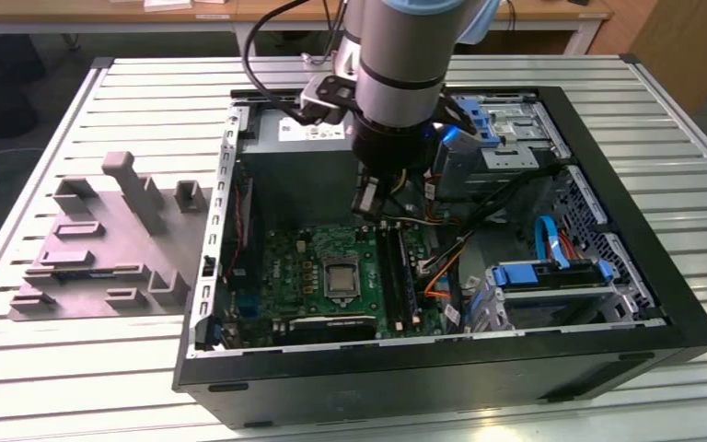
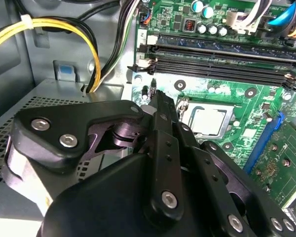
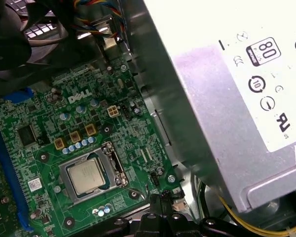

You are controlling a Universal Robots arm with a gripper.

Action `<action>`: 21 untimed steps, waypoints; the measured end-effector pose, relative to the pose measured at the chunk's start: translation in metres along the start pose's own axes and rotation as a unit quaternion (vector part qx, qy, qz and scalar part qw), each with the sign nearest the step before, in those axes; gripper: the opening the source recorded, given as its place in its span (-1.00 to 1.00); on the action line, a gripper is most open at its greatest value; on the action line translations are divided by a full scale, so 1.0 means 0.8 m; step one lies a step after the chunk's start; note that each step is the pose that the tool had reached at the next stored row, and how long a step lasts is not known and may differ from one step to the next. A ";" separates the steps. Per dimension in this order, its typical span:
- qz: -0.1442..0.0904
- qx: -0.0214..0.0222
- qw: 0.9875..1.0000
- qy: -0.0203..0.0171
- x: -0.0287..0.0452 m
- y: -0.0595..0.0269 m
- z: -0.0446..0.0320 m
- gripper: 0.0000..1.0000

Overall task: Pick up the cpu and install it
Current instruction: 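Install the first cpu locking lever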

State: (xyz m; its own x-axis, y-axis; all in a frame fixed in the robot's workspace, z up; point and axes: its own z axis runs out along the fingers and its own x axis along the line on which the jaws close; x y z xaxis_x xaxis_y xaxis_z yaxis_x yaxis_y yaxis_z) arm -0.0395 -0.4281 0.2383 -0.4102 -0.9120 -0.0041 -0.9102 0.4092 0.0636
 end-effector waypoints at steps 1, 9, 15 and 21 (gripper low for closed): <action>-0.001 0.000 1.000 0.000 0.0001 0.000 0.0001 -0.79; -0.007 0.006 1.000 0.013 0.0050 0.002 0.0003 -0.79; -0.020 0.006 1.000 0.013 0.0105 0.002 0.0002 -0.79; -0.029 0.007 0.999 0.013 0.0133 0.001 0.0002 -0.79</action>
State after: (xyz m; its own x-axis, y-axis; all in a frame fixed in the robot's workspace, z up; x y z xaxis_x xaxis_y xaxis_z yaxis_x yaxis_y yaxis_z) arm -0.0448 -0.4374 0.2382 -0.3558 -0.9344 0.0189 -0.9330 0.3563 0.0508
